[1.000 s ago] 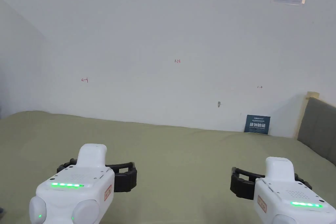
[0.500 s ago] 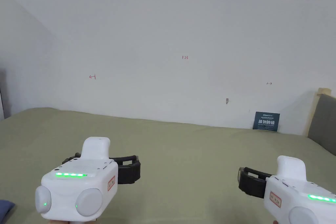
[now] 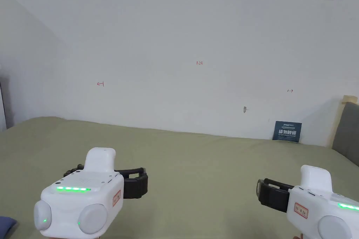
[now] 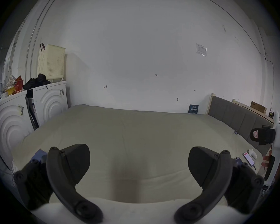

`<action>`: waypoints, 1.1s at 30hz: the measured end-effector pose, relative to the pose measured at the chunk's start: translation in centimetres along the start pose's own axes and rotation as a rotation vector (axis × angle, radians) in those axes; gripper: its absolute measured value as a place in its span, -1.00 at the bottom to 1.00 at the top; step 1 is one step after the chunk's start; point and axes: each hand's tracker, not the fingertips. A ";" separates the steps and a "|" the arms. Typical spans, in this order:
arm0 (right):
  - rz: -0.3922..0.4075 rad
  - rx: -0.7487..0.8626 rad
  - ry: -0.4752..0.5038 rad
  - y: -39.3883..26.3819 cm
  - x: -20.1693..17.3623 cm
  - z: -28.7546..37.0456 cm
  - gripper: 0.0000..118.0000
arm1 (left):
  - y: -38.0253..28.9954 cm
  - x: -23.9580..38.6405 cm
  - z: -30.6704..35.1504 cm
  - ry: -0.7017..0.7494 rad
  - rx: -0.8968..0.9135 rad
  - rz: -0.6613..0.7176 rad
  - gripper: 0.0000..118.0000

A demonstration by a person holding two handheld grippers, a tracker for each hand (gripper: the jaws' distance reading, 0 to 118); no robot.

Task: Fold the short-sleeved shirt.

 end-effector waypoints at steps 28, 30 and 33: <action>0.032 -0.031 -0.046 0.5 -0.1 -0.3 1.00 | -0.5 0.8 -0.5 -0.021 -0.027 0.048 1.00; 0.020 -0.026 -0.037 0.3 0.2 -0.3 1.00 | -0.4 0.8 -0.5 -0.017 -0.025 0.026 1.00; -0.040 -0.004 0.035 0.0 0.7 0.1 1.00 | -0.3 0.7 -0.4 -0.014 -0.023 0.017 1.00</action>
